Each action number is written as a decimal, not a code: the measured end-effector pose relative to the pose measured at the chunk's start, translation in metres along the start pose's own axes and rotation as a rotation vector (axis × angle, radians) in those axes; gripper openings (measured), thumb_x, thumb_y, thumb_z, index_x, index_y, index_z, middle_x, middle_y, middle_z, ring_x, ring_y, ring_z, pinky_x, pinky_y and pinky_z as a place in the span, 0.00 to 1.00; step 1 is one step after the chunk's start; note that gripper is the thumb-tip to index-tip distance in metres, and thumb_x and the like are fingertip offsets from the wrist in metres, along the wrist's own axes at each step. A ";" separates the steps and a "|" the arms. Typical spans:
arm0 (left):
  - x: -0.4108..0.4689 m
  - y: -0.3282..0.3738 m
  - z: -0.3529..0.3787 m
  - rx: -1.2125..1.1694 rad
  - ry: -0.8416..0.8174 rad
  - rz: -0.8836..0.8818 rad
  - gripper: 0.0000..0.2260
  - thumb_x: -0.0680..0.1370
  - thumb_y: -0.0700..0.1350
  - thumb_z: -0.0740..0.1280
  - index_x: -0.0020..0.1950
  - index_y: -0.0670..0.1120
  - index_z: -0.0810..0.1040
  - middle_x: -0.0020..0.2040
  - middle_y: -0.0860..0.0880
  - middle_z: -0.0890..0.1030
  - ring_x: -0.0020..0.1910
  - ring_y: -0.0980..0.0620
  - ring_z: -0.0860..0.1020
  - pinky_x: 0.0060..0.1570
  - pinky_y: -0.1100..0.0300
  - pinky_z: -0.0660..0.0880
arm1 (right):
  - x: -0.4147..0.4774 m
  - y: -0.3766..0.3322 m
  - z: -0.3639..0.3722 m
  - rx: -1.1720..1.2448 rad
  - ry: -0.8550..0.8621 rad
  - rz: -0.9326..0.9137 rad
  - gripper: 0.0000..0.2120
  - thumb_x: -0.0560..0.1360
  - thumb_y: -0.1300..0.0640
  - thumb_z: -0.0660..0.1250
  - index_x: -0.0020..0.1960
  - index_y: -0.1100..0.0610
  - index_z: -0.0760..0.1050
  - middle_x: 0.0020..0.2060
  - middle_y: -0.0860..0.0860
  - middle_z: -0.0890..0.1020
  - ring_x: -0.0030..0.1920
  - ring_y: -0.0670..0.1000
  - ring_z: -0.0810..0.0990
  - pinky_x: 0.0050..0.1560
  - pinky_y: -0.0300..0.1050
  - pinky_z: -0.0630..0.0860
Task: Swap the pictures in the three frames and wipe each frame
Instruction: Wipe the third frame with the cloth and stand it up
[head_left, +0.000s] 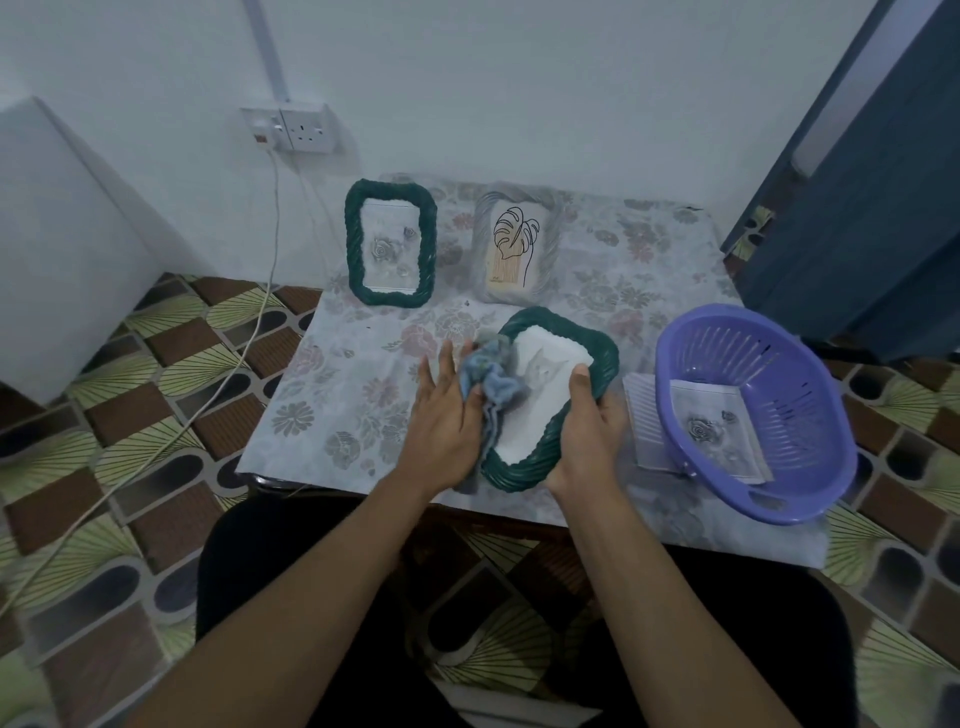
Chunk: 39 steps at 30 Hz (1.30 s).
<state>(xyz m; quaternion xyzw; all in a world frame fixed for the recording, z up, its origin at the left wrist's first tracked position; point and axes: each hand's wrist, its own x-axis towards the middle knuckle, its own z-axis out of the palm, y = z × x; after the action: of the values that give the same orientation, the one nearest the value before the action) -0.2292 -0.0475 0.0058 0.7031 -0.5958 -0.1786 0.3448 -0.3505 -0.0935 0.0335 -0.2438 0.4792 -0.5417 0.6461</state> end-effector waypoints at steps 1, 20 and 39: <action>0.000 0.003 -0.002 -0.084 -0.019 -0.061 0.17 0.86 0.50 0.44 0.75 0.58 0.47 0.74 0.59 0.40 0.73 0.59 0.35 0.77 0.54 0.41 | -0.001 0.001 0.000 0.000 0.004 -0.002 0.13 0.81 0.54 0.65 0.40 0.53 0.83 0.40 0.55 0.85 0.44 0.58 0.84 0.52 0.59 0.80; -0.017 0.017 0.034 -1.011 0.285 -0.748 0.20 0.82 0.60 0.57 0.66 0.50 0.75 0.59 0.50 0.81 0.59 0.52 0.80 0.64 0.49 0.75 | 0.000 0.009 -0.003 0.005 0.222 -0.209 0.12 0.82 0.53 0.62 0.59 0.57 0.79 0.51 0.48 0.85 0.53 0.49 0.84 0.53 0.46 0.81; 0.006 -0.002 -0.030 -0.535 0.351 -0.562 0.23 0.80 0.55 0.65 0.27 0.49 0.70 0.24 0.51 0.73 0.26 0.54 0.71 0.30 0.61 0.67 | 0.017 -0.042 -0.037 -0.144 -0.351 0.487 0.17 0.78 0.53 0.63 0.63 0.57 0.79 0.57 0.58 0.84 0.55 0.61 0.82 0.57 0.57 0.79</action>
<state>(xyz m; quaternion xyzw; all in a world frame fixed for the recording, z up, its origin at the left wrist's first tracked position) -0.2065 -0.0450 0.0269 0.7438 -0.2458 -0.2916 0.5489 -0.4033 -0.1141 0.0469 -0.2564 0.4418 -0.2853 0.8110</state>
